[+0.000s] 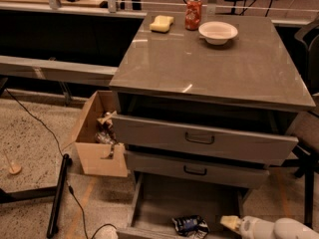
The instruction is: Place blue chip bag into bottom drawer
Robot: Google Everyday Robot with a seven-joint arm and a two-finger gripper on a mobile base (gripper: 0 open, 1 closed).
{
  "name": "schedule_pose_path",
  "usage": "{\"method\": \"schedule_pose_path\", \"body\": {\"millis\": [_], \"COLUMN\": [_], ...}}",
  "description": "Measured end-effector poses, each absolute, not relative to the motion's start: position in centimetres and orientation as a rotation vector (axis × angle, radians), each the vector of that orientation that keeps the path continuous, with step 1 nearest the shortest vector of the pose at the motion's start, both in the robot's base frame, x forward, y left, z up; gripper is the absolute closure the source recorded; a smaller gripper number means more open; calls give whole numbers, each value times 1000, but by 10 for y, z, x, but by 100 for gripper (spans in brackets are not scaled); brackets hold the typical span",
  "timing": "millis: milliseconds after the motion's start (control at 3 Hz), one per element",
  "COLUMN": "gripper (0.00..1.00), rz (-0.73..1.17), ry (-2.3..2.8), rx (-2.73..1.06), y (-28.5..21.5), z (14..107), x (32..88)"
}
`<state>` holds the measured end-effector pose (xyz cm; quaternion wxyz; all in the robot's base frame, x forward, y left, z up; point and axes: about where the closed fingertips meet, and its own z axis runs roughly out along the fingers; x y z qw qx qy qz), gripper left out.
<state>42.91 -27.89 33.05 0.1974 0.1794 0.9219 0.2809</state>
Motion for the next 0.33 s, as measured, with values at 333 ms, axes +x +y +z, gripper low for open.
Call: {"method": "schedule_pose_path", "body": {"millis": [333], "gripper": [60], "rz": [706], "ry": [2568], "rx": [520], "y": [-289], "z": [330], "x": [424]}}
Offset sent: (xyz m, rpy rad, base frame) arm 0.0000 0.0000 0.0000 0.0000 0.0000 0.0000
